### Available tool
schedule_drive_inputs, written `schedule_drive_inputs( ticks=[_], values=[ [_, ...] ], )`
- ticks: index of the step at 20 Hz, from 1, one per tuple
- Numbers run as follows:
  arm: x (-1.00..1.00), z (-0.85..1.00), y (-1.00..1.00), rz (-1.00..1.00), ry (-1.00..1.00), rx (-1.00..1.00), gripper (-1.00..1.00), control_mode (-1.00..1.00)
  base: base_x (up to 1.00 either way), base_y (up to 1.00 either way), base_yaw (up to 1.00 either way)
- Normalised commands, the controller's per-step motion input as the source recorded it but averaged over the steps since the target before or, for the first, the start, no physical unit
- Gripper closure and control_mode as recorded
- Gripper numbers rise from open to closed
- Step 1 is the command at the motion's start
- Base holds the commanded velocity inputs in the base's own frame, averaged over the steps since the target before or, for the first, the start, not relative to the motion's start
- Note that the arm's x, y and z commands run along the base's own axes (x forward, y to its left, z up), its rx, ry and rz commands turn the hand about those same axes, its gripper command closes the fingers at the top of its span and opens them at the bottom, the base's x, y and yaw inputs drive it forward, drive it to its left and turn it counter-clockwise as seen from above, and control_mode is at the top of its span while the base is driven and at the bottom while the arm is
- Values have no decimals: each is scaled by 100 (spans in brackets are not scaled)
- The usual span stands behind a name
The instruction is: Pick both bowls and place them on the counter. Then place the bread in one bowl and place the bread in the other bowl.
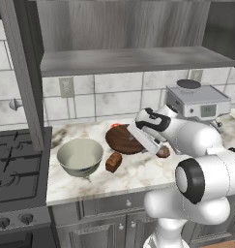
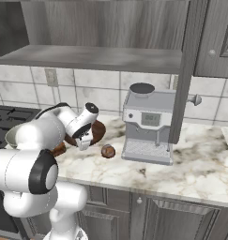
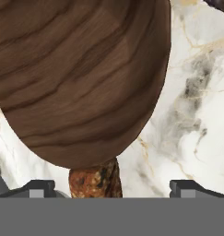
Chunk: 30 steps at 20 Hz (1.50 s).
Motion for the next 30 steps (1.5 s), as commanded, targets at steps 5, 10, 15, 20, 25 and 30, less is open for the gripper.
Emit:
schedule_drive_inputs(
  ticks=[5, 10, 15, 20, 25, 30],
  values=[
    [-22, 2, 42, 7, -7, -7, -100, -100, 0, 0, 0],
    [-16, -1, 35, 4, -3, -6, -100, -100, 0, 0, 0],
    [-2, -8, 28, 0, 0, -5, -100, -100, 0, 0, 0],
    [16, -8, 8, 0, 2, -1, -100, -100, 0, 0, 0],
    [18, -12, 6, 0, 9, 0, -100, -100, 0, 0, 0],
    [12, -21, 17, 0, 8, -1, -100, -100, 0, 0, 0]
  ],
)
